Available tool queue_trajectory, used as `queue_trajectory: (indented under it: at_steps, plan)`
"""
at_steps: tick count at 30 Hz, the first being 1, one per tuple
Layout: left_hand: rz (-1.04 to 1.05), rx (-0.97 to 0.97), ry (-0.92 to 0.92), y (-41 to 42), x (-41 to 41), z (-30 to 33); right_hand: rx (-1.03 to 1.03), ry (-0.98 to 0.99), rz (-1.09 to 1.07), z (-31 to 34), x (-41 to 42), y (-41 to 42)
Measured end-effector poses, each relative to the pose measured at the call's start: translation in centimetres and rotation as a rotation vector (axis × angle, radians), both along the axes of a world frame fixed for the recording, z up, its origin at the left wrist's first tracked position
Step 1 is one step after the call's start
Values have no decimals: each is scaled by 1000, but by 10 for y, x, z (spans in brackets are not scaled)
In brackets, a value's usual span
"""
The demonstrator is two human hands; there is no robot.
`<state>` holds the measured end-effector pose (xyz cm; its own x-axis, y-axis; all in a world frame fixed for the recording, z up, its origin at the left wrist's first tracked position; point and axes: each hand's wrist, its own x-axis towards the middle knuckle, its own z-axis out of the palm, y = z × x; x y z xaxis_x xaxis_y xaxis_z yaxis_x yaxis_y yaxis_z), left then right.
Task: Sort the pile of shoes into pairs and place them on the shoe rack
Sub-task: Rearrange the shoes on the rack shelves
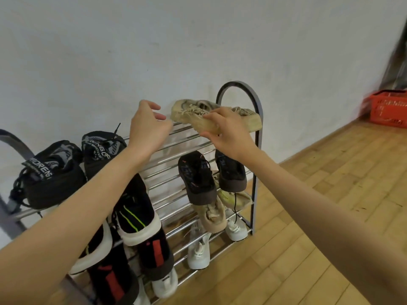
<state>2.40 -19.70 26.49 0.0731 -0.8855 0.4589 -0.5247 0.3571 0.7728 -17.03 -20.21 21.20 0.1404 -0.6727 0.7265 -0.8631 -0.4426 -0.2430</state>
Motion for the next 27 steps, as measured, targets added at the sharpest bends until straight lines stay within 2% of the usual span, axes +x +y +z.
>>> queue_trajectory:
  at_steps: [5, 7, 10, 13, 16, 22, 27]
  plan:
    - [-49, 41, -30, -6, -5, -10, 110, 121, 35, -6, -15, -3]
    - [-75, 41, -56, -8, -12, -15, 41, 116, 39, -6, -29, 3]
    - [-184, 28, -129, -8, -26, -22, -37, 13, -119, -6, -55, 12]
    - [-298, -6, -284, -14, -43, -26, 129, 23, -209, -10, -81, 10]
    - [-363, -7, -376, -25, -58, -34, 172, 60, -138, -14, -94, 2]
    - [-289, -114, -409, -38, -67, -50, 77, 94, -123, -12, -96, -13]
    - [-282, -125, -388, -44, -72, -53, 74, 26, -114, -15, -88, -28]
